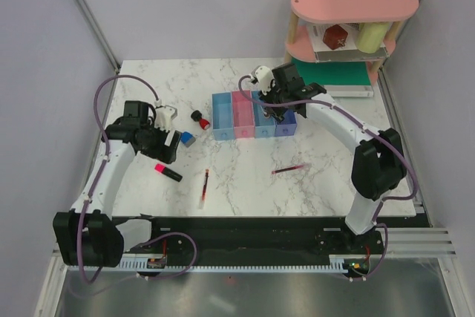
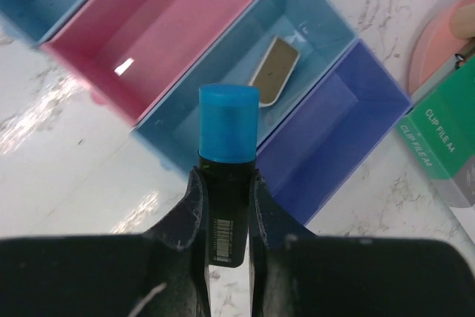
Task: Sort the stationery into containers
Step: Place the pen in the storage box.
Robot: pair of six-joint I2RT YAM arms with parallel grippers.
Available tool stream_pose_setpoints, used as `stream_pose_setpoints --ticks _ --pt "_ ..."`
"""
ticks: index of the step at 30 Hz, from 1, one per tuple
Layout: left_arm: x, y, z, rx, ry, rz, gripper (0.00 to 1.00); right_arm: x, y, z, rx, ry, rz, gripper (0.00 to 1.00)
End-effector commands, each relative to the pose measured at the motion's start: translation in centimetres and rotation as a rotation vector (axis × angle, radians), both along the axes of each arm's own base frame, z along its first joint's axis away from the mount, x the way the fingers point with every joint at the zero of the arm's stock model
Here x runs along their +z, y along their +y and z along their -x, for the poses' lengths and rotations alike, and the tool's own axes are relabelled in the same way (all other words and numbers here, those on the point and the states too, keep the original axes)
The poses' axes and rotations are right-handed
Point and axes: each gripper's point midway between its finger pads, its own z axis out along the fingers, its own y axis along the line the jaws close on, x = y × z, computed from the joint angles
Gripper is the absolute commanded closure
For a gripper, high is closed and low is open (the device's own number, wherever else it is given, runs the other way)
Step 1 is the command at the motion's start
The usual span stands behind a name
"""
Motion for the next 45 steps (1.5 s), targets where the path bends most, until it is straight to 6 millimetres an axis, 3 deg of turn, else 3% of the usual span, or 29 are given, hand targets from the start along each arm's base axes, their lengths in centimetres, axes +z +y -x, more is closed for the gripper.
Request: stream_pose_setpoints --ticks 1,5,6,11,18,22,27,31,32,33,36,45 --pt "1.6 0.1 -1.7 0.117 0.036 0.019 0.05 2.6 -1.1 -6.0 -0.165 -0.133 -0.081 1.00" --pt "0.3 0.0 -1.3 0.139 0.132 0.022 0.08 1.4 -1.6 -8.4 -0.204 -0.144 -0.095 1.00" --pt "0.0 0.0 -1.1 0.142 0.156 0.022 0.09 0.4 -1.5 -8.6 -0.201 -0.129 -0.082 1.00" --pt "-1.3 -0.2 -0.5 0.152 0.260 0.026 0.10 -0.6 -1.1 -9.7 -0.204 -0.133 -0.093 1.00" --pt "-1.9 -1.6 -0.5 0.135 0.356 0.091 0.11 -3.1 -1.1 -10.0 -0.212 -0.101 -0.076 0.94" --pt "-2.8 -1.7 -0.1 0.136 0.386 0.096 0.11 -3.9 -2.3 -9.6 -0.250 -0.110 -0.057 0.93" --pt "-3.9 -1.7 0.5 0.135 0.416 0.092 0.11 -3.2 -3.8 -10.1 -0.299 -0.140 -0.058 0.94" --pt "-4.7 -1.4 0.8 0.135 0.430 0.073 0.11 -3.9 -4.9 -10.3 -0.330 -0.134 -0.035 0.93" --pt "-4.9 -1.4 0.8 0.135 0.436 0.074 0.11 -4.0 -4.9 -10.2 -0.330 -0.131 -0.034 0.90" --pt "-5.0 -1.3 0.8 0.137 0.434 0.067 0.11 -4.0 -5.0 -10.2 -0.329 -0.130 -0.032 0.81" --pt "-5.5 -1.3 0.8 0.138 0.449 0.065 0.11 -4.0 -4.9 -10.0 -0.324 -0.128 -0.028 0.71" --pt "-6.7 -1.4 0.9 0.140 0.473 0.071 0.11 0.5 -4.8 -9.2 -0.325 -0.180 -0.097 0.65"
